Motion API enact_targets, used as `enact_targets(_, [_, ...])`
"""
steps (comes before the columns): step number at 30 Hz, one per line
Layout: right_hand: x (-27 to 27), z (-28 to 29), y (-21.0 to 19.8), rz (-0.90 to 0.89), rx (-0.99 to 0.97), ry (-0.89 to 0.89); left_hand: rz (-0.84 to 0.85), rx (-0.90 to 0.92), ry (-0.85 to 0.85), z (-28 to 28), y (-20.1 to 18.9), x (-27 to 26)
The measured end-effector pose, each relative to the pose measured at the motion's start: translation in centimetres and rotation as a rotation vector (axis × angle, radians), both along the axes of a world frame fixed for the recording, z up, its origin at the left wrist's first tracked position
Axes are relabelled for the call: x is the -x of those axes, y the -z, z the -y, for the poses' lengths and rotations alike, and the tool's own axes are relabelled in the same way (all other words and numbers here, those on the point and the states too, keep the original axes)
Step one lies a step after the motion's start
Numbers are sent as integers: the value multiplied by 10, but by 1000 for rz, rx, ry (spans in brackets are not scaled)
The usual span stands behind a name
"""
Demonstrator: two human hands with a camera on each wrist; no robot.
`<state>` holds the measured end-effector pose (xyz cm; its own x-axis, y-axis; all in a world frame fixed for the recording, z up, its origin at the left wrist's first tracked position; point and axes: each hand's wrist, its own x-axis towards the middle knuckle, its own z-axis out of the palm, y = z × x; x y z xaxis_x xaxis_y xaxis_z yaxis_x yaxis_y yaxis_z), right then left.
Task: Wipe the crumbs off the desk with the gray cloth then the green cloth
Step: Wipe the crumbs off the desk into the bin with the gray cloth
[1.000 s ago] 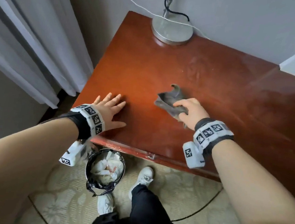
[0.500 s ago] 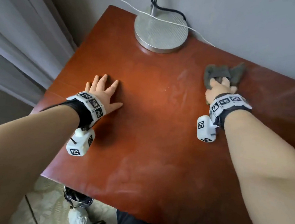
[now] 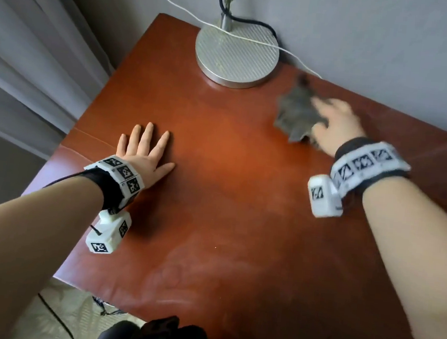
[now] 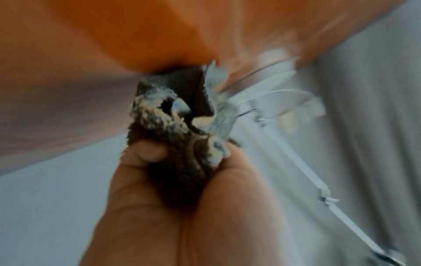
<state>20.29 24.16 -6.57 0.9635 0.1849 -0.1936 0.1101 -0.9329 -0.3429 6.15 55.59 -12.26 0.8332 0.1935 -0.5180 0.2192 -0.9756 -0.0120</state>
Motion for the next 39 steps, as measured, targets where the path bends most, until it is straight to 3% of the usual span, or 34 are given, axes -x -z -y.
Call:
enact_targets(2, [-23, -4, 9, -148, 201, 249, -26, 9, -3, 0, 0, -1])
enact_targets(4, [-27, -29, 19, -234, 324, 244, -39, 15, -3, -2, 0, -1])
enact_targets(6, [-17, -61, 27, -215, 319, 74, -49, 25, -2, -2, 0, -2])
enact_targets(11, [61, -114, 30, -168, 151, -607, -20, 88, -25, -5, -2, -1])
enact_targets(14, [83, -97, 16, -512, 58, -784, 16, 139, -47, -6, -3, -1])
enact_targets(16, [71, -82, -4, -614, -13, -697, 16, 153, -50, -7, -3, -2])
enact_targets(20, [17, -73, -15, -152, -84, -187, 34, 186, -39, -8, -3, -4])
enact_targets(21, [7, -77, -8, -84, -52, -66, 45, 201, -26, -10, -3, -4])
enact_targets(23, [0, -100, 10, -114, 111, 49, 87, 202, -13, -17, -5, 5])
enact_targets(26, [15, -139, 26, -161, 350, -86, 127, 88, -93, -39, -6, 27])
enact_targets(29, [44, -159, 26, -166, 297, -482, 0, 60, -239, -64, -9, 50])
enact_targets(31, [57, -163, 22, -300, 267, -739, -61, 64, -223, -73, -7, 58])
enact_targets(32, [53, -163, 18, -337, 236, -776, -76, 65, -206, -74, -6, 59])
enact_targets(34, [32, -164, 10, -227, 131, -669, -100, 75, -201, -75, -4, 57])
enact_targets(36, [3, -166, 6, -61, 35, -387, -113, 78, -201, -75, -4, 56])
enact_targets(38, [-8, -176, 11, -16, 79, -160, -117, 78, -202, -76, -4, 57])
enact_targets(39, [-5, -184, 17, -38, 149, -141, -120, 81, -204, -76, -4, 58])
